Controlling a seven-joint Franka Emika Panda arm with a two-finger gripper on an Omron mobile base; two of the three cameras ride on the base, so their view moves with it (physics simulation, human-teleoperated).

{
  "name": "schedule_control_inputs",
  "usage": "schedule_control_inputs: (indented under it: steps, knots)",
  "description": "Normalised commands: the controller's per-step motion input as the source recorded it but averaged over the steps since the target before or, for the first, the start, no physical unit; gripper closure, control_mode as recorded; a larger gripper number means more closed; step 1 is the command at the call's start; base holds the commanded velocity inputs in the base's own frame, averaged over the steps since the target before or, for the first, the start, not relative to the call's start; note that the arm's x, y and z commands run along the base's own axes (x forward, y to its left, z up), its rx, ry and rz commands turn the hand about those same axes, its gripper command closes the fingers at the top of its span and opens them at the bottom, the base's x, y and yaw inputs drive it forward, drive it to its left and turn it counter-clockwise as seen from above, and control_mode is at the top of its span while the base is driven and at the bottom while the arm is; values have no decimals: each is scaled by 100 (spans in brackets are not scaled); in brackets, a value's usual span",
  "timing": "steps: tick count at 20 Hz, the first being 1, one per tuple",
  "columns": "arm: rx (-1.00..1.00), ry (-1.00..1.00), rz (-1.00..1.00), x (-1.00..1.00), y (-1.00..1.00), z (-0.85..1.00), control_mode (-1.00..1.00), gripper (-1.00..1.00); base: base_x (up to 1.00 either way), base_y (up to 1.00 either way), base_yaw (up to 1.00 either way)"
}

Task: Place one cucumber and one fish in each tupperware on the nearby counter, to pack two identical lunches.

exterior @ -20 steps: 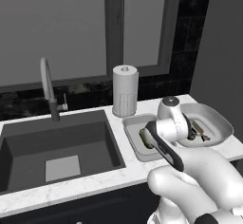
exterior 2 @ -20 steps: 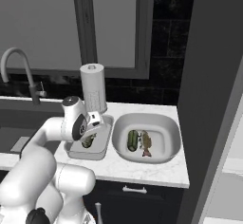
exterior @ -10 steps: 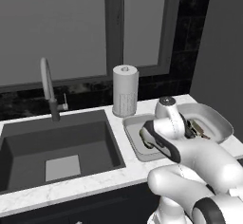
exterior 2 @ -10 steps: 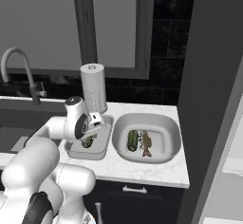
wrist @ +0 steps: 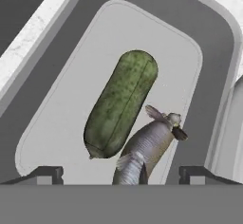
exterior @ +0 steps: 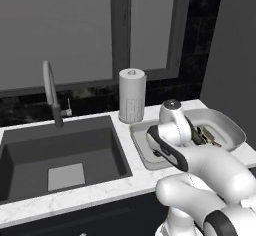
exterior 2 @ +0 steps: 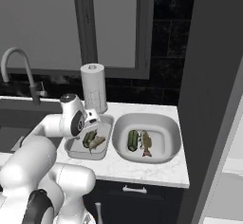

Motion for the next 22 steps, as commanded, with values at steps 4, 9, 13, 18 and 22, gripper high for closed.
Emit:
schedule_control_inputs:
  steps: [4,9,13,18,22]
  knots:
    - [-1,-14,0,-25,16,48,-100,-100,0,0,0]
    - [0,-13,0,-78,3,73,-100,-100,0,0,0]
    - [1,-21,0,-100,-33,45,-100,-100,0,0,0]
    - [5,-12,-5,-100,-37,68,-100,-100,0,0,0]
    - [8,-9,-7,-100,-6,92,-100,-100,0,0,0]
